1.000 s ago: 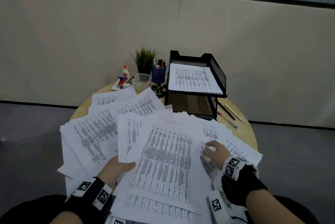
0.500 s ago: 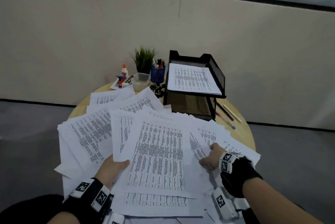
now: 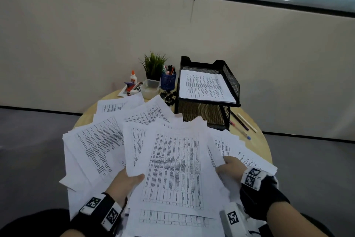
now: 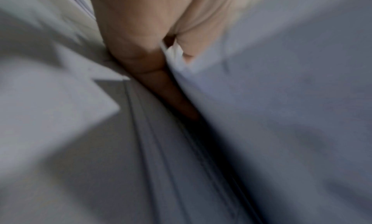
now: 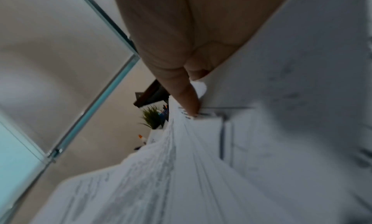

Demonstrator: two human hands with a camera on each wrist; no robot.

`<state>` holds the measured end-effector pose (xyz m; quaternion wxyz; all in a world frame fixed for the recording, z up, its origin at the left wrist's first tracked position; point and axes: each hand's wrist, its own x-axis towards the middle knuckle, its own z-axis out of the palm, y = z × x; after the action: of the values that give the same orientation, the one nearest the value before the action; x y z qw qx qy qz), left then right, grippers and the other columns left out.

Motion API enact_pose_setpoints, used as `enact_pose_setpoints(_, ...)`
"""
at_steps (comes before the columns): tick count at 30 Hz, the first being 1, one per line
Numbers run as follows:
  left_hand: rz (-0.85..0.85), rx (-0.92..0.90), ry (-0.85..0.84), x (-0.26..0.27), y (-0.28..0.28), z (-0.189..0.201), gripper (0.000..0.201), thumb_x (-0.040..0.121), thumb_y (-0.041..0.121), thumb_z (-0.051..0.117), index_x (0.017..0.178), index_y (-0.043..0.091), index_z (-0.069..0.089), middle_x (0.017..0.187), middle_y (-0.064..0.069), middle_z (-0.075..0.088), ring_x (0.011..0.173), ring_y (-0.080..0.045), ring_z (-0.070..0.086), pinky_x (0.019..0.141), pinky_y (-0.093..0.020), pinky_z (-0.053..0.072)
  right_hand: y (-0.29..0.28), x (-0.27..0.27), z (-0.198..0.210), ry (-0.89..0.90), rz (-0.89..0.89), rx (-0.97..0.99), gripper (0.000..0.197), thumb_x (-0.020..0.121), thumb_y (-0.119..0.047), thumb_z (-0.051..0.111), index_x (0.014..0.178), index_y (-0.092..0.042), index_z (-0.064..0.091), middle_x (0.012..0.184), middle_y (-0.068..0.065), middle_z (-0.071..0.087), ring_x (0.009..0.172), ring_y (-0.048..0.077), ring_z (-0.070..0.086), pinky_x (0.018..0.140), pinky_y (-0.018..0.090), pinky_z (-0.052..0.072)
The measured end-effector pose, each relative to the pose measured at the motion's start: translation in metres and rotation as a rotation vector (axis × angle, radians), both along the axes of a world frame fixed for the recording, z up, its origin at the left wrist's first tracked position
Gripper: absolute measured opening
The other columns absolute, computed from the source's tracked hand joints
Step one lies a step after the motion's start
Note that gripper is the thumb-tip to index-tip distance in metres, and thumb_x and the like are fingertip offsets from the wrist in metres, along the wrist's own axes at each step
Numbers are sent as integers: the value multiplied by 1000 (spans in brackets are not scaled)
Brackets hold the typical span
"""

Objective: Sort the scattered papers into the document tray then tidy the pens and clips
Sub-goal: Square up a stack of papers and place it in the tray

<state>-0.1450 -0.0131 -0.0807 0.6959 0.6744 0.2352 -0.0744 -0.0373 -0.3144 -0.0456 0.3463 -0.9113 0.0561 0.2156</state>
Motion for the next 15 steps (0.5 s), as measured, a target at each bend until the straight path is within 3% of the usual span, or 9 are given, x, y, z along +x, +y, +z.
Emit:
enact_pose_setpoints(2,-30,-25,-8,-1,-5,4,42,89,5,60,129,7,51,122,-10,62,109,-26,58,99,-42,43,-5,-7,-1,-28,-144,244,12,77,-9,65,85,0,66,80,20,70,77,34,67,75,45,55)
enact_pose_setpoints(5,-95,-67,-20,-2,-13,9,39,89,7,60,127,9,53,120,-8,64,111,-25,60,98,-43,45,-11,-16,-2,52,-137,469,30,74,-25,77,95,-4,69,89,17,74,86,37,70,83,47,56)
enact_pose_setpoints(8,-173,-121,-41,-2,-22,12,35,88,9,61,123,10,57,116,-7,68,106,-22,65,87,-36,53,-11,-21,-5,194,-101,529,39,66,-10,82,100,1,67,95,17,73,85,32,71,81,41,56)
enact_pose_setpoints(10,-198,-94,-53,-3,-30,13,32,87,15,63,119,16,58,112,-3,69,103,-18,66,83,-32,54,-11,-24,-10,263,-78,479,44,57,-7,79,98,4,67,97,22,71,84,33,69,82,43,56)
enact_pose_setpoints(13,-196,20,-120,-2,-32,14,26,90,21,60,116,22,58,111,2,69,105,-18,65,94,-40,50,-16,-25,-15,245,-146,463,37,64,1,78,98,8,65,93,24,71,89,40,67,91,55,49)
enact_pose_setpoints(15,-153,218,-164,1,-25,11,25,92,21,57,117,19,58,111,3,67,108,-18,63,98,-37,47,-22,-27,-14,217,-230,537,29,71,12,71,99,11,63,90,26,71,83,39,67,87,57,51)
